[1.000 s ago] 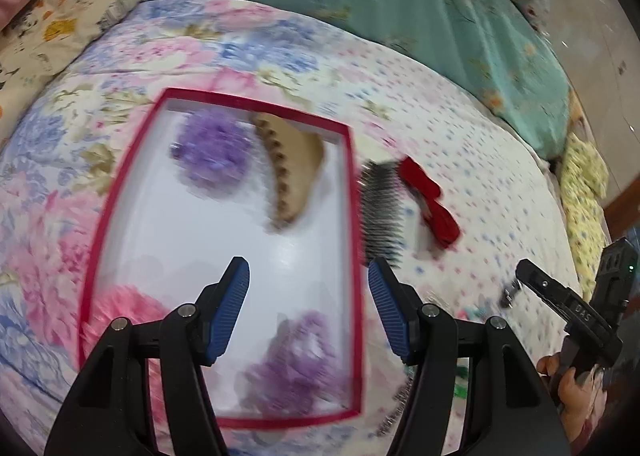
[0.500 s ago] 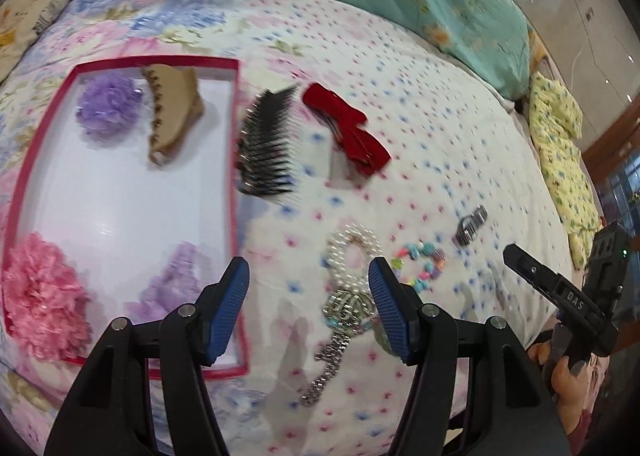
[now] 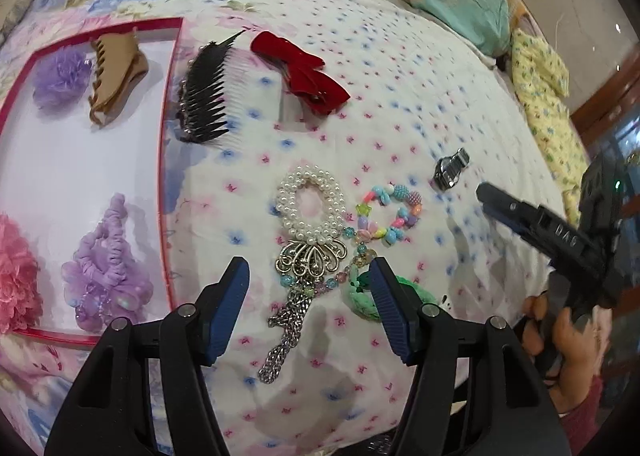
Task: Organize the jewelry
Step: 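Grasp the silver watch with the right tool while the left tool grasps the pearl bracelet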
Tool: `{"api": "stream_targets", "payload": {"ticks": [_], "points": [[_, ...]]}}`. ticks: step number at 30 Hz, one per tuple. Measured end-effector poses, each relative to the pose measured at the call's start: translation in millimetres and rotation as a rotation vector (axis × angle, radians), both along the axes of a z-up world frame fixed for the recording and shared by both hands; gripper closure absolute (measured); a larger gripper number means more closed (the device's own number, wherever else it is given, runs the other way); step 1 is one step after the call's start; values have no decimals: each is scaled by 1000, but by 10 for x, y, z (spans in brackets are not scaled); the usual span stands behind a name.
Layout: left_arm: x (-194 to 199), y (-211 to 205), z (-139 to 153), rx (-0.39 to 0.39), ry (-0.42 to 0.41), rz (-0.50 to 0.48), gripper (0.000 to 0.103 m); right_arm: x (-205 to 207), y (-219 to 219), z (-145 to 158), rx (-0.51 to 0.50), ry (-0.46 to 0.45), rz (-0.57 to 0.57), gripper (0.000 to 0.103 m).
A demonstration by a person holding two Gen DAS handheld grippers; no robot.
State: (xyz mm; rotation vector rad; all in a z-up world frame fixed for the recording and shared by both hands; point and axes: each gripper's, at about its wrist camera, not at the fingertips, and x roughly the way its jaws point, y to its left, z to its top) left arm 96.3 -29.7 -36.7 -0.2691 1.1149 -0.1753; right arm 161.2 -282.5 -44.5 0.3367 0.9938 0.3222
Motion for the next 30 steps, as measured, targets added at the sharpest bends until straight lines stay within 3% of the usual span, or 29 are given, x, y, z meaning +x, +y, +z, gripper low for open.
{"api": "stream_targets", "payload": {"ticks": [13, 16, 18, 20, 22, 25, 27, 30], "points": [[614, -332, -426, 152, 75, -99, 42, 306, 177, -95, -73, 5, 17, 44], [607, -398, -425, 189, 40, -118, 42, 364, 241, -99, -102, -17, 26, 42], [611, -405, -424, 197, 27, -118, 48, 436, 273, -111, -108, -26, 31, 42], [618, -395, -424, 193, 24, -119, 67, 533, 305, -123, -95, -28, 41, 42], [638, -356, -436, 164, 32, -118, 79, 629, 370, -130, -92, -33, 61, 45], [651, -340, -432, 150, 28, -126, 81, 697, 491, -163, -125, -39, 98, 45], [640, -319, -429, 140, 24, -131, 82, 685, 572, -161, -178, -56, 119, 50], [618, -222, -427, 82, 31, -118, 83, 650, 592, -176, -251, -70, 134, 83]]}}
